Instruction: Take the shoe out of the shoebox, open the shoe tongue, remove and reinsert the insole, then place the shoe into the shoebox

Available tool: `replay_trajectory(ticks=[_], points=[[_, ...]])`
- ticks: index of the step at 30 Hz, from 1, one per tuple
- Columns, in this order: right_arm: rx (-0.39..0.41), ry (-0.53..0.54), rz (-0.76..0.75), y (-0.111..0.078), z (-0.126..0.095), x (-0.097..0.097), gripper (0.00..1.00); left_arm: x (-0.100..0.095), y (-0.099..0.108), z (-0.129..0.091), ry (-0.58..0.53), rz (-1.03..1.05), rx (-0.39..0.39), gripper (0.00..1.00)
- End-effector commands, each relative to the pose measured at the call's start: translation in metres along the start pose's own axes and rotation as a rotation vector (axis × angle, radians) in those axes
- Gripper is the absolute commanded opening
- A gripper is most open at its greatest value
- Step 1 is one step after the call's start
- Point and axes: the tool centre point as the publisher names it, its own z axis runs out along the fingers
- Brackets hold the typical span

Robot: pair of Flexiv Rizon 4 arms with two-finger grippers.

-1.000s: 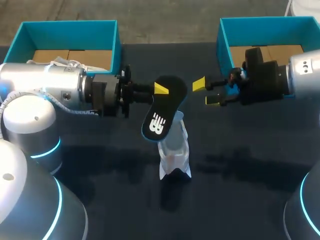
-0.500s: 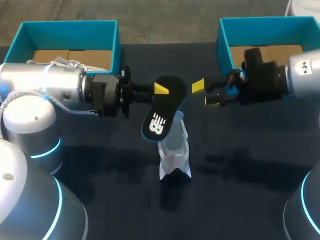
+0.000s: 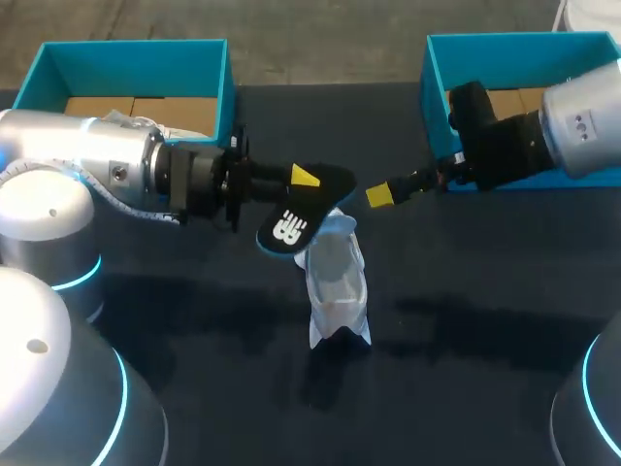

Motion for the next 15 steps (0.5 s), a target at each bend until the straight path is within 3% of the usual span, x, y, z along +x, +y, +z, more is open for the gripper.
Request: replay_trajectory(ticks=[1,8,15], points=[[0.155,-0.021,-0.089,0.001,-0.011,0.001,1.0,0.004,-0.007,-0.003,-0.02,-0.024,-0.005,0.0],[0.155,-0.021,-0.089,0.001,-0.011,0.001,1.0,0.004,-0.025,-0.004,-0.045,-0.053,-0.024,0.0],[0.155,-0.021,-0.089,0.001,-0.011,0.001,1.0,0.013,-0.028,-0.005,-0.064,-0.129,-0.009,0.0]])
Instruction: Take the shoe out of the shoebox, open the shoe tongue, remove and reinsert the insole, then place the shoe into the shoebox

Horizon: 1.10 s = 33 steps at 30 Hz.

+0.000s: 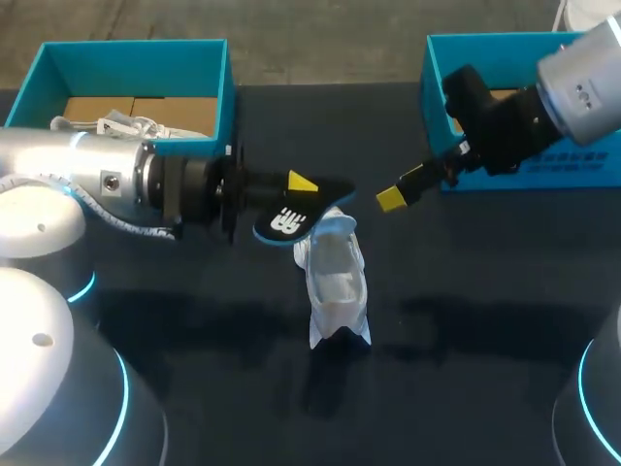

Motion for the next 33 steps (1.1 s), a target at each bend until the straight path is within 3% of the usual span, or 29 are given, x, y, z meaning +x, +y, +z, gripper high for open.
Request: replay_trajectory(ticks=[1,6,11,18,33], points=[[-0.037,-0.031,-0.055,0.001,0.003,-0.003,1.0,0.01,-0.001,-0.005,-0.016,-0.011,-0.01,0.0],[-0.002,-0.155,-0.314,-0.017,0.002,-0.016,1.0,0.015,0.002,-0.004,-0.059,-0.076,0.073,0.0],[0.026,-0.163,-0.413,-0.031,0.013,-0.018,1.0,0.02,0.002,0.001,-0.047,-0.102,0.076,0.0],[0.084,-0.131,-0.439,-0.057,0.027,-0.026,1.0,0.021,-0.003,0.002,-0.113,-0.169,0.104,0.0],[0.084,-0.131,-0.439,-0.057,0.027,-0.026,1.0,0.027,-0.007,0.002,-0.135,-0.269,0.121,0.0]])
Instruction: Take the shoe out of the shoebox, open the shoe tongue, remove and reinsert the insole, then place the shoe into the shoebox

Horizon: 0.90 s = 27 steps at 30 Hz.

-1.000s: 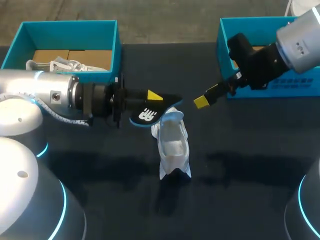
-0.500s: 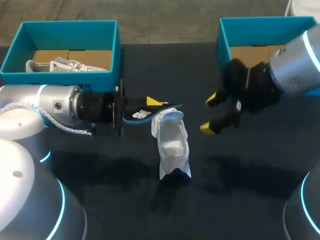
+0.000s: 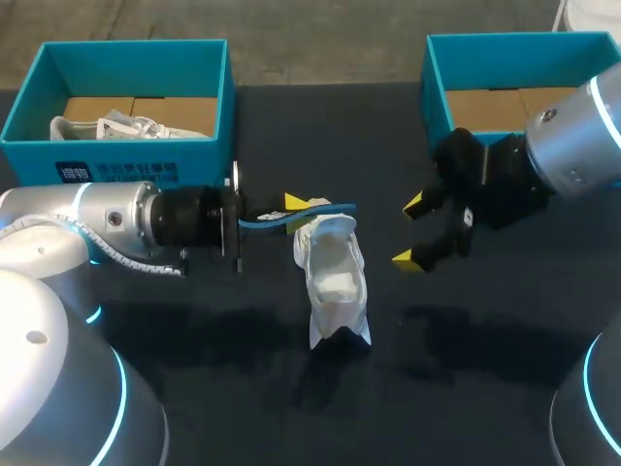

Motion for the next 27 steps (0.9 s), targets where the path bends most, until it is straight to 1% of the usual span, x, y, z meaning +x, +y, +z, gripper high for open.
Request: replay_trajectory(ticks=[1,2,3,4,6,8,9,10,11,13,16,18,19,21,27], points=[[-0.001,0.0,-0.001,0.0,0.001,0.0,1.0,0.005,-0.004,-0.001,-0.006,-0.038,0.01,0.0],[0.066,-0.035,-0.023,-0.002,0.002,-0.002,1.0,0.005,-0.004,-0.001,-0.003,-0.039,0.007,0.0],[0.149,-0.078,-0.075,-0.003,0.002,-0.004,1.0,0.005,-0.005,-0.001,-0.007,-0.051,0.008,0.0],[0.26,-0.075,-0.122,-0.002,0.004,-0.006,1.0,0.006,-0.005,-0.002,-0.008,-0.061,0.01,0.0],[0.294,-0.107,-0.229,-0.003,0.007,-0.008,1.0,0.008,-0.004,-0.003,0.0,-0.076,-0.002,0.0],[0.372,-0.131,-0.276,-0.006,0.01,-0.01,1.0,0.012,-0.002,-0.003,0.01,-0.086,-0.01,0.0],[0.393,-0.127,-0.301,-0.008,0.012,-0.011,1.0,0.013,-0.002,-0.004,0.01,-0.089,-0.012,0.0],[0.4,-0.116,-0.301,-0.012,0.015,-0.014,1.0,0.015,-0.001,-0.004,0.011,-0.103,-0.012,0.0],[0.392,-0.123,-0.326,-0.014,0.018,-0.015,1.0,0.017,0.0,-0.004,0.013,-0.105,-0.019,0.0],[0.42,-0.123,-0.364,-0.016,0.022,-0.016,1.0,0.019,0.001,-0.005,0.012,-0.106,-0.021,0.0],[0.426,-0.121,-0.449,-0.018,0.029,-0.016,1.0,0.022,0.002,-0.007,0.006,-0.096,-0.017,0.0],[0.419,-0.099,-0.483,-0.018,0.033,-0.016,1.0,0.026,0.005,-0.007,0.006,-0.097,-0.017,0.0],[0.43,-0.073,-0.494,-0.018,0.037,-0.016,1.0,0.027,0.007,-0.008,0.005,-0.094,-0.019,0.0],[0.511,-0.039,-0.434,-0.02,0.042,-0.017,1.0,0.031,0.01,-0.008,0.006,-0.095,-0.023,0.0],[0.511,-0.039,-0.434,-0.02,0.042,-0.017,1.0,0.036,0.017,-0.007,0.0,-0.097,-0.024,0.0]])
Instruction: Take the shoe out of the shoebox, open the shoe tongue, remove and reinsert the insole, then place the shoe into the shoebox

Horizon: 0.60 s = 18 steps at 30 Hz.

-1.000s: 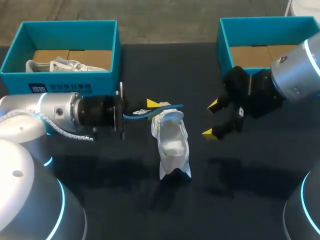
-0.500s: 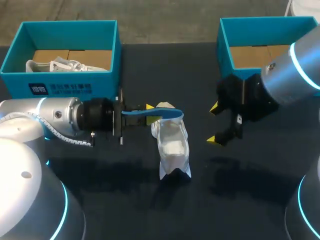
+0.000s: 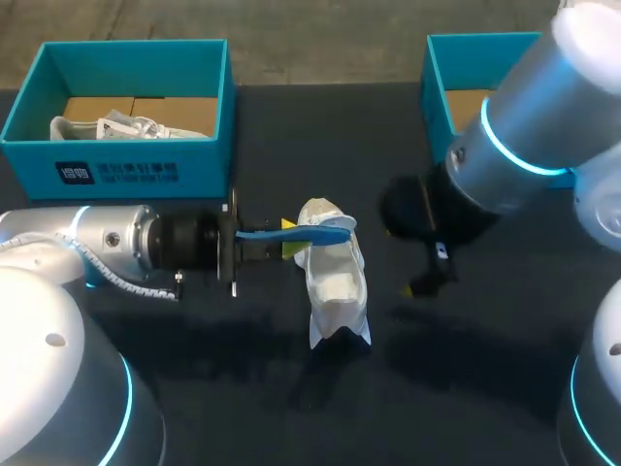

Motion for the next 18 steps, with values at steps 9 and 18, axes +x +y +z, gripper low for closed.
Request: replay_trajectory(ticks=[9,18], points=[[0.114,0.031,0.002,0.01,0.005,-0.011,1.0,0.007,0.013,0.0,-0.029,0.019,0.024,0.0],[0.018,0.014,-0.021,-0.008,0.022,-0.011,1.0,0.008,0.015,-0.001,-0.054,0.047,0.025,0.0]])
